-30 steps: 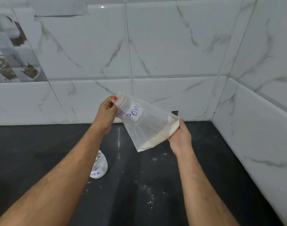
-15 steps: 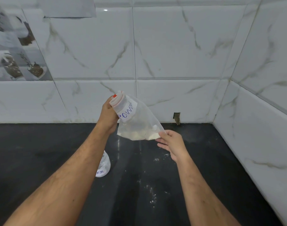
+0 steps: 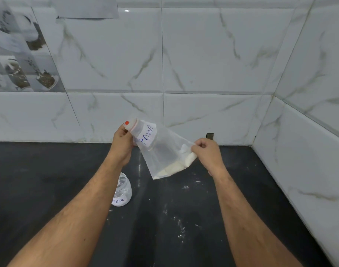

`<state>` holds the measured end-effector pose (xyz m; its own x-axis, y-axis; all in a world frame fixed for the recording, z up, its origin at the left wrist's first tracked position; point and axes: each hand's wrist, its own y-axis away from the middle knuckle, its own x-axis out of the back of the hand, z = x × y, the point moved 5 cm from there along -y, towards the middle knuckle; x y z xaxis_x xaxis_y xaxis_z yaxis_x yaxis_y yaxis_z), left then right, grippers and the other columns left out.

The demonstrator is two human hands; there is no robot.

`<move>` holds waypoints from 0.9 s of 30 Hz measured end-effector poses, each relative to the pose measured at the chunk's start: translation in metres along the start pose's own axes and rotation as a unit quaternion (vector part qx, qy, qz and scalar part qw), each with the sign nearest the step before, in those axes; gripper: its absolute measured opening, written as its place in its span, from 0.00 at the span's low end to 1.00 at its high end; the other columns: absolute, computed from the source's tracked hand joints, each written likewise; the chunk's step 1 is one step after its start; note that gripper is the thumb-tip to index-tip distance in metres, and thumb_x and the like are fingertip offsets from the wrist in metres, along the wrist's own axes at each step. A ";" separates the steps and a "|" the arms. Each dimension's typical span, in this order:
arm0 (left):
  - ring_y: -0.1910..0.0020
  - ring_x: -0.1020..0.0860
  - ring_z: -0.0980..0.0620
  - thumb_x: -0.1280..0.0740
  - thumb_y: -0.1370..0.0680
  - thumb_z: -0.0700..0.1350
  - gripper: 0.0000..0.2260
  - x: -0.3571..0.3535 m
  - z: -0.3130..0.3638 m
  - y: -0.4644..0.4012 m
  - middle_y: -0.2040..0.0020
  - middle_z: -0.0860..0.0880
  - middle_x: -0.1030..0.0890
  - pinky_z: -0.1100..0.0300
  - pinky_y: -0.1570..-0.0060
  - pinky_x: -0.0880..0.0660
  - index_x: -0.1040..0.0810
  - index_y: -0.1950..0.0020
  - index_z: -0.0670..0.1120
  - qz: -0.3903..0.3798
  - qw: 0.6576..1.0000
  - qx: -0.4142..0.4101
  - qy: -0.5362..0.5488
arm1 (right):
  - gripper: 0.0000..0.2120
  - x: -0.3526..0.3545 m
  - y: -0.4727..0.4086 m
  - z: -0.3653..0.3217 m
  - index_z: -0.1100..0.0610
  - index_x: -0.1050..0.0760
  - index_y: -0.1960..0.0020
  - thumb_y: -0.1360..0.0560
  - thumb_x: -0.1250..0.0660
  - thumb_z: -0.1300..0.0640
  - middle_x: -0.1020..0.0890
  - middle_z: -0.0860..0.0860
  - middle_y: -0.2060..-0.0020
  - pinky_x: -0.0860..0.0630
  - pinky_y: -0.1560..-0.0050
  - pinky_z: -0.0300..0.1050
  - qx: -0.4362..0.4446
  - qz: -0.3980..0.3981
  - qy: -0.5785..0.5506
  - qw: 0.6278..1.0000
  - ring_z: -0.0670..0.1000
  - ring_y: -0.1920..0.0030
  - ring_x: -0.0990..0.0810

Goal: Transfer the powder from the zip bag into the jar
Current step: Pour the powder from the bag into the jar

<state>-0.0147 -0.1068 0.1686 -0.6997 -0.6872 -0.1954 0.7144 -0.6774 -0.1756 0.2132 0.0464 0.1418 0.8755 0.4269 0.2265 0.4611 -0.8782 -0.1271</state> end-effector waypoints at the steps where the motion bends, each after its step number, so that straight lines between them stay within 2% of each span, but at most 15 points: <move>1: 0.62 0.18 0.54 0.39 0.18 0.34 0.11 0.000 -0.001 0.000 0.60 0.53 0.16 0.62 0.66 0.23 0.22 0.52 0.48 0.000 1.000 0.001 0.001 | 0.08 0.003 -0.001 -0.002 0.57 0.26 0.67 0.30 0.34 0.65 0.24 0.50 0.69 0.32 0.63 0.41 0.002 0.014 -0.004 1.000 0.48 0.66 0.28; 4: 0.62 0.17 0.55 0.39 0.18 0.34 0.09 0.002 -0.006 -0.002 0.58 0.50 0.17 0.62 0.65 0.24 0.24 0.52 0.46 -0.002 1.000 0.003 -0.006 | 0.06 0.001 -0.001 -0.008 0.58 0.25 0.67 0.32 0.34 0.63 0.24 0.50 0.69 0.32 0.62 0.42 0.019 -0.007 0.004 1.000 0.48 0.66 0.28; 7: 0.62 0.17 0.54 0.38 0.18 0.35 0.07 0.002 -0.008 -0.002 0.57 0.50 0.17 0.61 0.66 0.24 0.23 0.50 0.44 -0.006 1.000 0.005 0.005 | 0.07 0.009 -0.004 -0.008 0.60 0.25 0.66 0.30 0.33 0.65 0.24 0.51 0.68 0.31 0.62 0.42 0.010 0.041 -0.022 0.999 0.49 0.66 0.28; 10: 0.59 0.17 0.53 0.38 0.18 0.36 0.08 0.003 -0.009 -0.001 0.58 0.52 0.16 0.61 0.64 0.24 0.22 0.51 0.47 -0.003 1.000 0.008 0.002 | 0.08 0.009 -0.004 -0.007 0.61 0.23 0.66 0.29 0.31 0.66 0.22 0.52 0.68 0.28 0.60 0.43 -0.008 0.009 -0.021 1.000 0.50 0.63 0.25; 12: 0.58 0.18 0.51 0.38 0.18 0.36 0.09 0.004 -0.009 -0.001 0.57 0.51 0.16 0.60 0.65 0.24 0.21 0.51 0.48 0.001 1.000 0.007 0.000 | 0.08 0.015 -0.004 -0.005 0.60 0.20 0.65 0.27 0.29 0.65 0.19 0.51 0.65 0.27 0.58 0.40 -0.031 0.033 -0.047 0.998 0.49 0.61 0.23; 13: 0.57 0.18 0.50 0.38 0.17 0.37 0.09 0.005 -0.010 -0.001 0.57 0.51 0.16 0.61 0.65 0.23 0.21 0.51 0.48 0.002 1.000 0.008 -0.003 | 0.08 0.017 -0.004 -0.005 0.58 0.19 0.64 0.26 0.28 0.64 0.17 0.50 0.63 0.27 0.58 0.39 -0.040 0.026 -0.050 0.998 0.48 0.59 0.21; 15: 0.54 0.18 0.48 0.37 0.17 0.40 0.07 0.007 -0.011 -0.001 0.55 0.51 0.15 0.60 0.64 0.23 0.21 0.51 0.48 -0.001 1.000 0.008 -0.006 | 0.07 0.012 -0.001 -0.004 0.55 0.17 0.61 0.25 0.27 0.62 0.15 0.48 0.58 0.26 0.57 0.39 -0.051 -0.051 -0.025 0.997 0.47 0.55 0.18; 16: 0.53 0.18 0.48 0.37 0.17 0.41 0.07 0.008 -0.011 -0.001 0.55 0.52 0.15 0.59 0.63 0.23 0.21 0.51 0.48 0.001 1.000 0.007 -0.006 | 0.07 0.011 0.000 -0.002 0.54 0.16 0.61 0.25 0.27 0.62 0.14 0.48 0.57 0.25 0.55 0.40 -0.052 -0.065 -0.020 0.996 0.47 0.53 0.18; 18: 0.54 0.18 0.49 0.37 0.17 0.42 0.07 0.009 -0.012 -0.001 0.57 0.53 0.15 0.59 0.62 0.23 0.21 0.53 0.48 0.009 1.000 0.008 -0.007 | 0.07 0.016 -0.002 -0.003 0.54 0.16 0.61 0.26 0.26 0.62 0.14 0.49 0.59 0.25 0.54 0.39 -0.043 -0.021 -0.034 0.998 0.48 0.54 0.17; 21: 0.58 0.17 0.54 0.36 0.17 0.42 0.10 0.008 -0.012 0.003 0.59 0.56 0.14 0.63 0.66 0.24 0.21 0.56 0.50 0.009 1.000 0.009 -0.007 | 0.06 0.015 -0.002 -0.003 0.55 0.16 0.60 0.25 0.27 0.62 0.14 0.49 0.59 0.24 0.54 0.41 -0.039 -0.041 -0.021 0.998 0.47 0.56 0.18; 24: 0.61 0.17 0.57 0.38 0.17 0.37 0.11 0.010 -0.016 0.003 0.61 0.56 0.15 0.62 0.64 0.24 0.21 0.54 0.50 0.015 1.000 0.017 -0.017 | 0.07 0.020 -0.004 -0.002 0.57 0.20 0.60 0.23 0.31 0.61 0.17 0.52 0.60 0.22 0.55 0.46 -0.022 0.031 -0.038 0.999 0.51 0.57 0.20; 27: 0.61 0.17 0.55 0.37 0.17 0.38 0.09 0.010 -0.015 0.004 0.58 0.52 0.16 0.59 0.61 0.24 0.20 0.52 0.49 0.012 1.000 0.014 -0.023 | 0.07 0.003 -0.002 -0.002 0.58 0.22 0.57 0.21 0.34 0.61 0.15 0.55 0.54 0.17 0.48 0.52 -0.047 -0.064 -0.041 0.996 0.54 0.51 0.16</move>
<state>-0.0183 -0.1122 0.1513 -0.6829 -0.7138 -0.1554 0.7305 -0.6676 -0.1436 0.2152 0.0488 0.1445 0.8212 0.5490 0.1556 0.5572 -0.8303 -0.0109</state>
